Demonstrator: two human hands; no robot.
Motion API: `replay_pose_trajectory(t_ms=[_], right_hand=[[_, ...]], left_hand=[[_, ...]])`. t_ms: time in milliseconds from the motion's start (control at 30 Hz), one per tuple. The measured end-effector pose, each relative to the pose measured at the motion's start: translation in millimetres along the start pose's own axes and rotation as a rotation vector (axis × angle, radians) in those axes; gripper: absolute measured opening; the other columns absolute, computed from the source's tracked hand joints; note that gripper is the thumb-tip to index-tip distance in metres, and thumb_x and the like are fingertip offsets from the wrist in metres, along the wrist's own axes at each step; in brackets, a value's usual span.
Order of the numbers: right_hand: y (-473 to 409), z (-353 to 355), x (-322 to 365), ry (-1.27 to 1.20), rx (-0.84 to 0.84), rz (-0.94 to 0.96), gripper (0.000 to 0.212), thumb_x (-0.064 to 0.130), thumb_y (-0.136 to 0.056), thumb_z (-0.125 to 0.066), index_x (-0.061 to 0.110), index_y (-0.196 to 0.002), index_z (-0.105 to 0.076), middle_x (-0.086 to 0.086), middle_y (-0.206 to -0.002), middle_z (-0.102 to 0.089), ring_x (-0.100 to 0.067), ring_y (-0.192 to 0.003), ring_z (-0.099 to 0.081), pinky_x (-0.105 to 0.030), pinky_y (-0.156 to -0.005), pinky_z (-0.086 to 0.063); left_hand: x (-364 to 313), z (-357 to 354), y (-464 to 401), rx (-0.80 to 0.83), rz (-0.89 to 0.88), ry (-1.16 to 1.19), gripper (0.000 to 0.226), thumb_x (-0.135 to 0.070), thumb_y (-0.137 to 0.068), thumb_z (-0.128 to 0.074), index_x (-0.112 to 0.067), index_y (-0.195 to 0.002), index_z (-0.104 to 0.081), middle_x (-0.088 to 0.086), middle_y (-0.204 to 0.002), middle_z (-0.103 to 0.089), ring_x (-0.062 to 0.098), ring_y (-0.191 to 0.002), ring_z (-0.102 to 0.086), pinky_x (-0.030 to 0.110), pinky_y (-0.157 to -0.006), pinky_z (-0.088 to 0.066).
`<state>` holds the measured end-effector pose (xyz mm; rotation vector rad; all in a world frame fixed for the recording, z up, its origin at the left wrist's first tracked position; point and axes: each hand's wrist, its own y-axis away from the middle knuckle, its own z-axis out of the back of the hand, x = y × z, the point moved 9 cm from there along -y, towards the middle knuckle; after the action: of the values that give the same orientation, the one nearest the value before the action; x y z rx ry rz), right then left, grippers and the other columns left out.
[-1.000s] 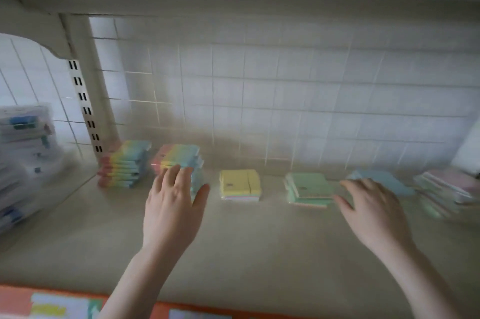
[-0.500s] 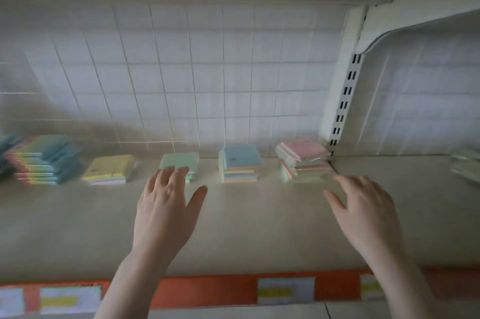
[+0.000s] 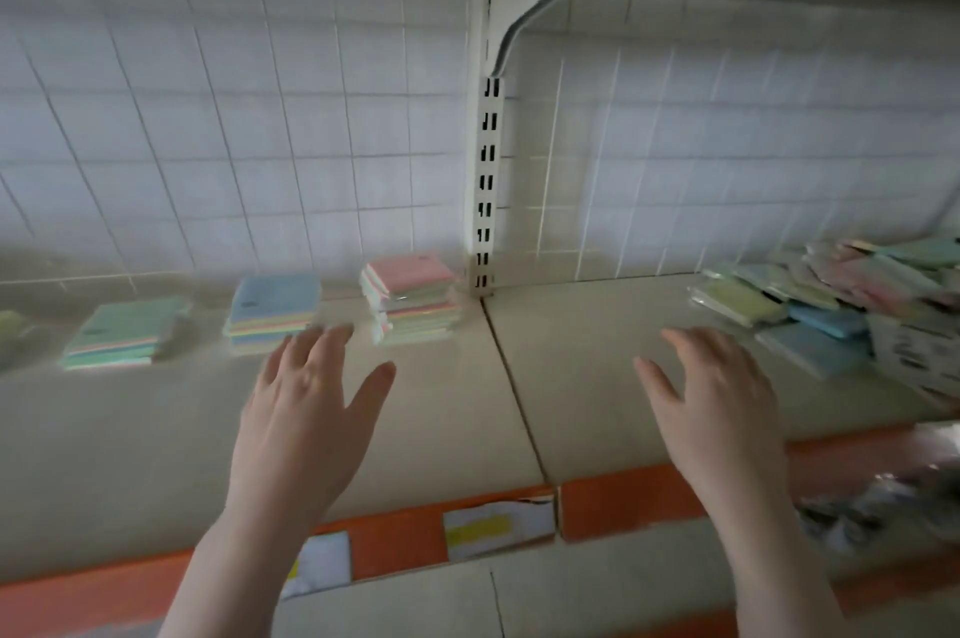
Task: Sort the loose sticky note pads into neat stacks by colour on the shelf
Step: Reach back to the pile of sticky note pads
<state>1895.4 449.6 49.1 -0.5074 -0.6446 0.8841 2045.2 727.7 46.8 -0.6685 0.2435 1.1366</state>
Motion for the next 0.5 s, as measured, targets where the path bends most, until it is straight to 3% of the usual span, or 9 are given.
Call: replay_pose_trajectory(t_ms=[233,367,500], right_hand=[[-55,11,-152,-0.043,0.014,0.051,0.033,0.026,-0.085,-0.06,0.006,-0.11,-0.065,-0.016,-0.107,-0.065,-0.037,-0.099,-0.06,-0.046,-0.08,-0.05],[-86,23,-234,-0.056,0.016,0.021,0.029,0.02,-0.086,-0.062,0.004,-0.11,-0.065,-0.017,-0.104,-0.064,-0.037,-0.095,-0.059,-0.043,-0.078,-0.048],[-106,29,-286,-0.073,0.035,-0.023,0.03,0.021,-0.088,-0.059,0.007,-0.114,-0.063,-0.014,-0.103,-0.065,-0.034,-0.093,-0.059,-0.044,-0.078,-0.048]], left_hand=[[-129,-102,14,0.006,0.114,0.049,0.056,-0.046,-0.089,-0.05,-0.021,-0.139,-0.042,0.002,-0.147,-0.038,0.024,-0.137,-0.029,0.037,-0.109,-0.024],[-211,-163,13,0.126,0.088,0.054,0.06,-0.052,-0.09,-0.045,-0.027,-0.143,-0.035,-0.003,-0.152,-0.03,0.019,-0.141,-0.022,0.035,-0.112,-0.021],[-263,-189,11,0.146,0.047,0.043,0.061,-0.053,-0.09,-0.042,-0.027,-0.145,-0.031,-0.005,-0.152,-0.028,0.015,-0.141,-0.021,0.034,-0.113,-0.02]])
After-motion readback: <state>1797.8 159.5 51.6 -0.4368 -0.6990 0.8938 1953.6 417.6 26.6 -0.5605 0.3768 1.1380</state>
